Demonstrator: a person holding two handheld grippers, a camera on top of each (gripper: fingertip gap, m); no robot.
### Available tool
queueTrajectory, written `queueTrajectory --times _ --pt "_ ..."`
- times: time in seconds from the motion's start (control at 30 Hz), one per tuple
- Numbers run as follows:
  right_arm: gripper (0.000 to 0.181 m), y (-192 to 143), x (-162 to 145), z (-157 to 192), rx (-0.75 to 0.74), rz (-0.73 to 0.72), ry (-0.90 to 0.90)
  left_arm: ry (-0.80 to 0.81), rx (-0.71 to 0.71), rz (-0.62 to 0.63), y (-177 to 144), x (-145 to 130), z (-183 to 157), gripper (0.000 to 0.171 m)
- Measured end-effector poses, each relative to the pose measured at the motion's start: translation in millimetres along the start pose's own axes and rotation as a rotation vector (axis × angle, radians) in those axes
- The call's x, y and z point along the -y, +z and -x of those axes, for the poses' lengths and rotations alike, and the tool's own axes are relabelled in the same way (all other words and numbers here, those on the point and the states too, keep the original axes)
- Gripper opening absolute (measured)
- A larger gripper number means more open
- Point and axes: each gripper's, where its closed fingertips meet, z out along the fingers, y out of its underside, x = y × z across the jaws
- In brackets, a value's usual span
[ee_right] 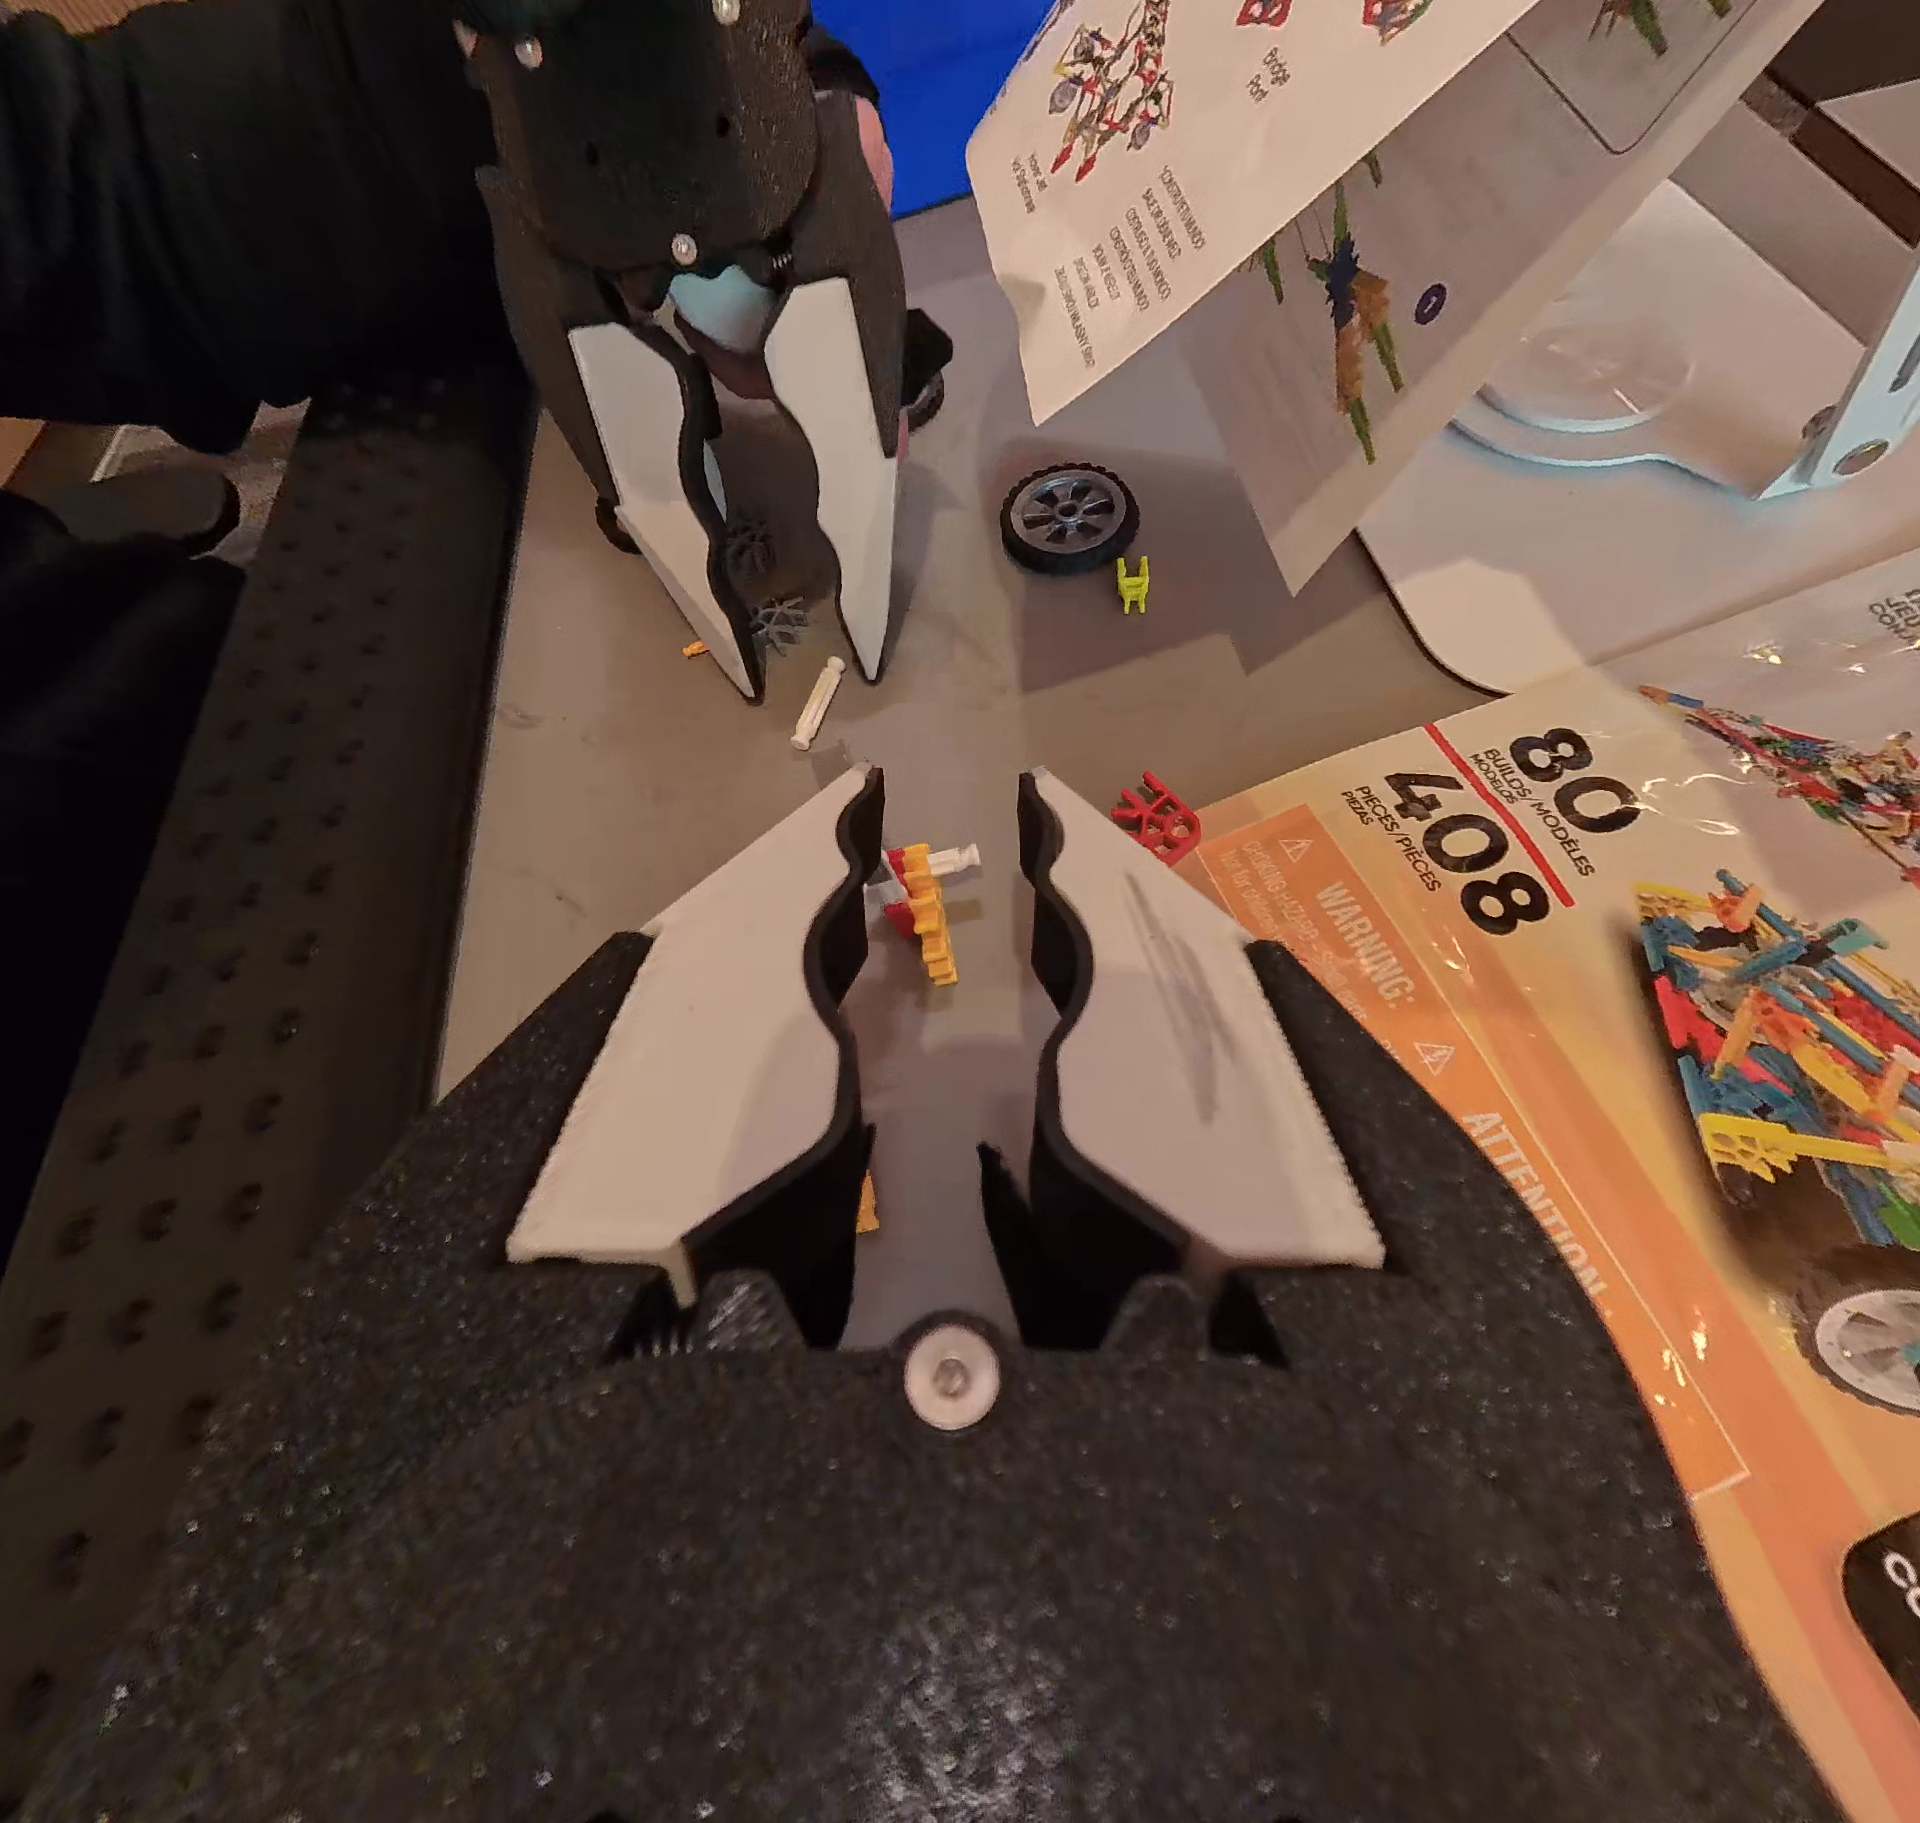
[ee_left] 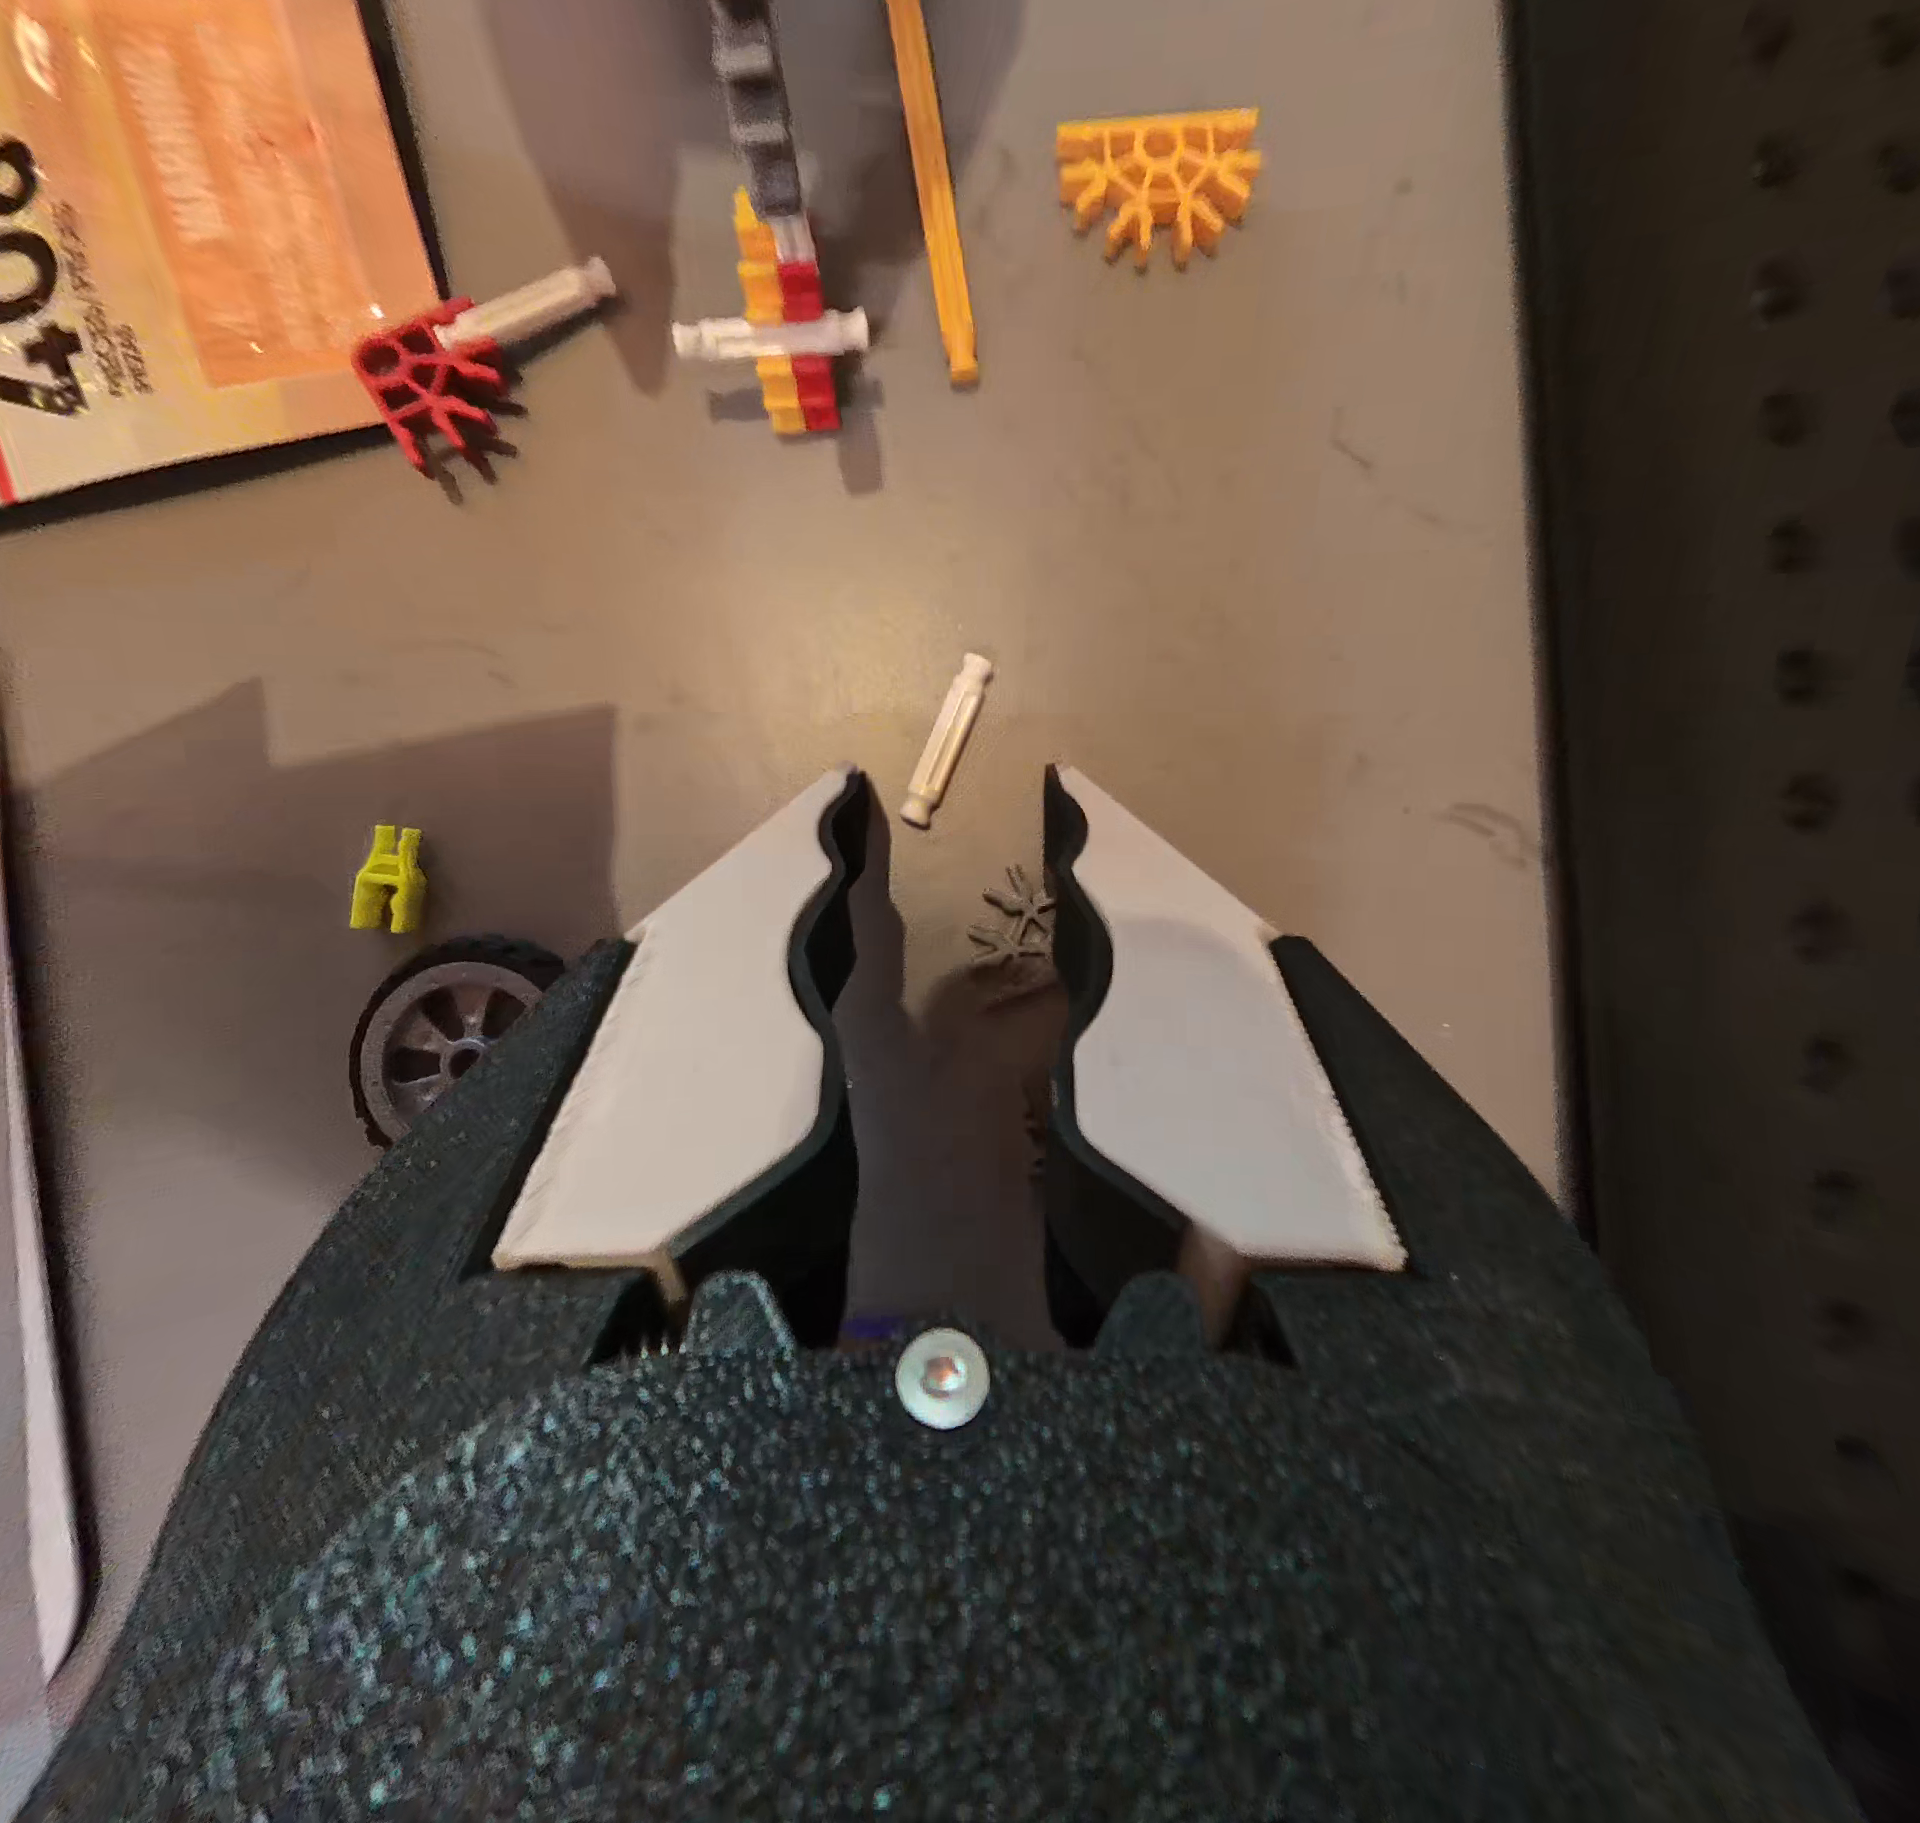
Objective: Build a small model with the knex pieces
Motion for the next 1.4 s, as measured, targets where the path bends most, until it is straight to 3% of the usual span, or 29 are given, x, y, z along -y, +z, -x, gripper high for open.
queueTrajectory --times 0.3,1.4 --pt "0.025 -4.1 6.7 -2.3 -0.022 -0.032 -0.013 0.112 0.053 0.018 4.5 3.2 1.2 0.005" --pt "0.025 -12.3 14.9 -8.5 -0.066 -0.076 -0.029 0.169 0.245 -0.140 -16.0 33.3 29.4 0.005"
